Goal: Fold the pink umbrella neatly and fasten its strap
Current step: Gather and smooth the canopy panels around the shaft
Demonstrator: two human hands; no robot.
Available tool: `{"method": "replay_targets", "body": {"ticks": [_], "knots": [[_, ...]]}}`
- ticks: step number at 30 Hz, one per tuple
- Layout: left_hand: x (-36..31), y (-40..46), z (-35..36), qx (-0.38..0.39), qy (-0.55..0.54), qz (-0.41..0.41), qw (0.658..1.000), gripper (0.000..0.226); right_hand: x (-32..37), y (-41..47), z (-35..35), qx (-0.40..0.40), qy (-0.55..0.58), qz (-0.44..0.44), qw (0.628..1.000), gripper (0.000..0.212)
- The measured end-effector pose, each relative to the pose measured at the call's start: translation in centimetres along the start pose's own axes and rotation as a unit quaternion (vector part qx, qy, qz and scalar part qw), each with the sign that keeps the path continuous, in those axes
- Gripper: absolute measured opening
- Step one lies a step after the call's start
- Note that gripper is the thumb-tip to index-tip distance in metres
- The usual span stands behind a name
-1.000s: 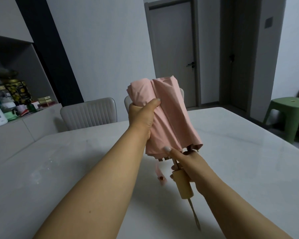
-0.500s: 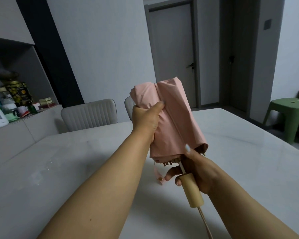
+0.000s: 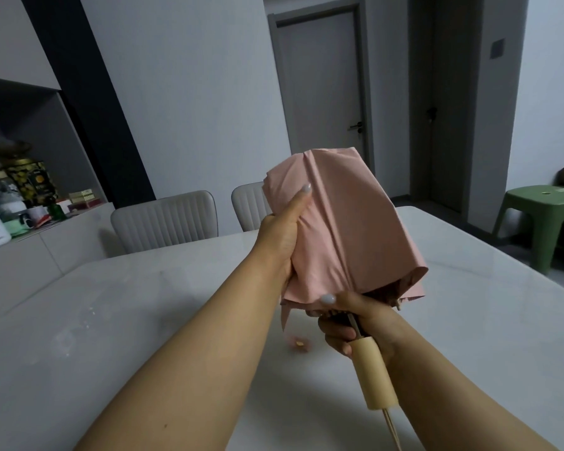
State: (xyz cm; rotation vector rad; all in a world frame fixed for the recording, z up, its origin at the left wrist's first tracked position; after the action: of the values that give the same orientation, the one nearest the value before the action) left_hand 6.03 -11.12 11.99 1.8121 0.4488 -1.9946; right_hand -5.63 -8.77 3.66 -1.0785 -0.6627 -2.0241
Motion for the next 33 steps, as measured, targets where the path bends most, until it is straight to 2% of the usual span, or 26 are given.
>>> {"method": "replay_targets", "body": {"ticks": [3, 5, 7, 9, 11, 13, 14, 17, 20, 23, 25, 28, 30, 33], "knots": [[0.1, 0.4, -1.0, -0.009, 0.01, -0.013, 1.0, 0.085, 0.0, 0.2, -0.4, -0.029, -0.057, 0.015, 0.998, 0.023], [-0.8, 0.6, -2.2, -0.074, 0.054, 0.017, 0.996, 0.097, -0.3, 0.5, -1.1, -0.061, -0.1, 0.037, 0.992, 0.016], [-3.5, 0.8, -3.6, -0.165, 0.141, 0.111, 0.97, 0.095, -0.6, 0.7, -1.9, -0.091, -0.126, 0.057, 0.986, 0.013], [-7.0, 0.5, -3.6, -0.201, 0.228, 0.213, 0.929, 0.077, -0.7, 0.8, -2.2, -0.104, -0.137, 0.064, 0.983, 0.016], [-10.0, 0.4, -2.3, -0.168, 0.296, 0.276, 0.899, 0.055, -0.7, 0.8, -2.3, -0.104, -0.147, 0.062, 0.982, 0.021], [-11.7, 0.5, -0.6, -0.109, 0.356, 0.304, 0.877, 0.031, -0.7, 0.7, -2.4, -0.108, -0.172, 0.067, 0.977, 0.02], [-12.1, 0.7, 0.4, -0.081, 0.392, 0.307, 0.863, 0.028, -0.7, 0.6, -2.4, -0.109, -0.186, 0.071, 0.974, 0.017], [-12.3, 1.1, 2.6, -0.016, 0.484, 0.274, 0.831, 0.044, -0.7, 0.3, -2.3, -0.105, -0.219, 0.08, 0.967, 0.011], [-12.2, 1.9, 2.6, 0.01, 0.481, 0.225, 0.847, 0.047, -0.8, 0.3, -2.3, -0.1, -0.231, 0.088, 0.964, 0.011], [-12.4, 2.3, 1.9, 0.058, 0.401, 0.22, 0.887, 0.034, -1.0, 0.5, -2.5, -0.093, -0.222, 0.098, 0.966, 0.012], [-12.6, 2.2, 1.5, 0.08, 0.341, 0.218, 0.911, 0.033, -1.1, 0.6, -2.7, -0.095, -0.215, 0.104, 0.966, 0.014], [-12.8, 1.8, 1.2, 0.109, 0.254, 0.166, 0.947, 0.053, -1.4, 0.7, -2.7, -0.086, -0.2, 0.117, 0.969, 0.015], [-13.1, 1.6, 1.1, 0.138, 0.208, 0.137, 0.959, 0.063, -1.5, 0.8, -2.6, -0.077, -0.187, 0.113, 0.973, 0.015], [-13.4, 1.1, 0.7, 0.176, 0.174, 0.118, 0.962, 0.05, -1.5, 1.0, -2.5, -0.061, -0.171, 0.093, 0.979, 0.026]]}}
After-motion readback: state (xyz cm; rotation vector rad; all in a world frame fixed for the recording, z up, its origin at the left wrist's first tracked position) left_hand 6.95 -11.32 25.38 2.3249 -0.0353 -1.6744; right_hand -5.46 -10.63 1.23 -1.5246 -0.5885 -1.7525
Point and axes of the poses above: each hand's wrist, its own y-axis towards the middle knuckle, its own z-axis out of the palm, x = y × z, the point moved 6 cm from there along y, towards the middle knuckle, and after that the axes turned 2 degrees about -y, right-handed, at the moved point
